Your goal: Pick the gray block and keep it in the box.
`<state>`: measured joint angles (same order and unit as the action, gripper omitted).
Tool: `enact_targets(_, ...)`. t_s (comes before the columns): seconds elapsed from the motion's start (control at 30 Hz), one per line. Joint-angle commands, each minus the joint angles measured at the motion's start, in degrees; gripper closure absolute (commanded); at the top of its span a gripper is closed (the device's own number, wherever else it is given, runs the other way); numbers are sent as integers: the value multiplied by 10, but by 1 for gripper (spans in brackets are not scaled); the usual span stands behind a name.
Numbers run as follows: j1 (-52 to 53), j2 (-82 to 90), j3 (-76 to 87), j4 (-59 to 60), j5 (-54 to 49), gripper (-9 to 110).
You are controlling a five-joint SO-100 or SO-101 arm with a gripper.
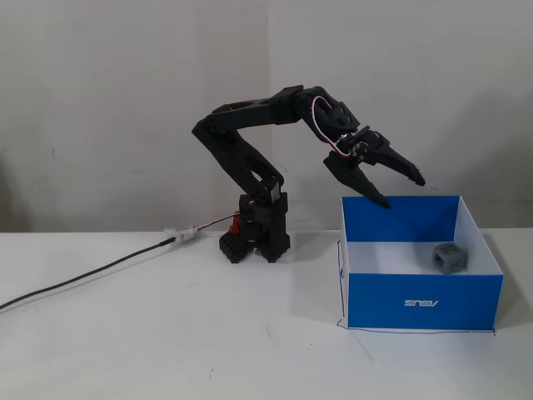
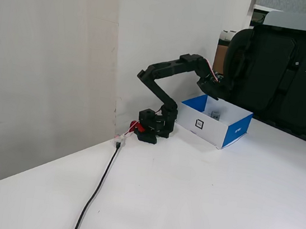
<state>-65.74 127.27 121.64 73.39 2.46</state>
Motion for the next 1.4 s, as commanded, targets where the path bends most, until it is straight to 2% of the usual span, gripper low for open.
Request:
enact_targets(0.0,37,12,-68,14,6,76)
enact_targets(0.17,174,20,-171,90,5,98)
enact_targets(0.23,213,45,-187,107,5,101)
enact_targets(0.4,361,76,-171,116,4,101)
enact_targets(0.6,519,79,-58,34,-3,101)
enact_targets(0.8,560,108,74,-59,-18,101)
enact_targets(0.9,571,178,164,-105,-56,101)
enact_targets(1.17,583,345,324,-120,-89,101)
enact_targets(1.37,605,553,468,-115,-135,101)
